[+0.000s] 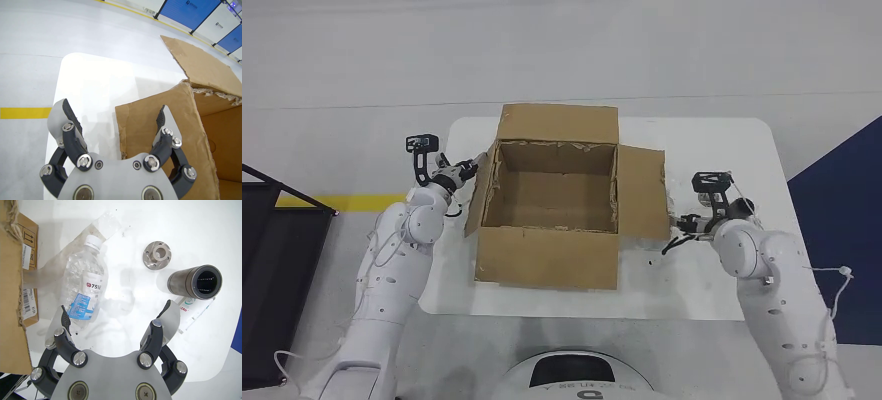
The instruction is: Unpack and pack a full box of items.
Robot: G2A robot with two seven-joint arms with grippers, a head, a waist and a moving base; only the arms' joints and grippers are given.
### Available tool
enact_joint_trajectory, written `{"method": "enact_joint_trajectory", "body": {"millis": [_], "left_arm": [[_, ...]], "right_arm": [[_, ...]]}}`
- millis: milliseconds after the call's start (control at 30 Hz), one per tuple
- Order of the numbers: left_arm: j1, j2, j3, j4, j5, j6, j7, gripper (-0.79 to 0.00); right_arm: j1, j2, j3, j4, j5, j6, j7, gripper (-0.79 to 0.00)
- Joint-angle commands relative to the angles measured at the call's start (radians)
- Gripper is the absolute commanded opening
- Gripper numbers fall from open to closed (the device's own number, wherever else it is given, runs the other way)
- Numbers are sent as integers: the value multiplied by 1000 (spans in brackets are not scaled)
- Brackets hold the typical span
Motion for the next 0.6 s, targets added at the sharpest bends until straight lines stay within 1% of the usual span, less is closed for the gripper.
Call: {"method": "enact_joint_trajectory", "body": {"millis": [0, 333, 567], "left_arm": [[0, 0, 0, 0, 0, 0, 0, 0], [0, 0, 0, 0, 0, 0, 0, 0], [0, 0, 0, 0, 0, 0, 0, 0]], "right_arm": [[12, -3, -32, 1, -17, 6, 8, 0], [90, -22, -160, 85, -61, 40, 18, 0], [130, -32, -187, 148, -62, 52, 25, 0]]}}
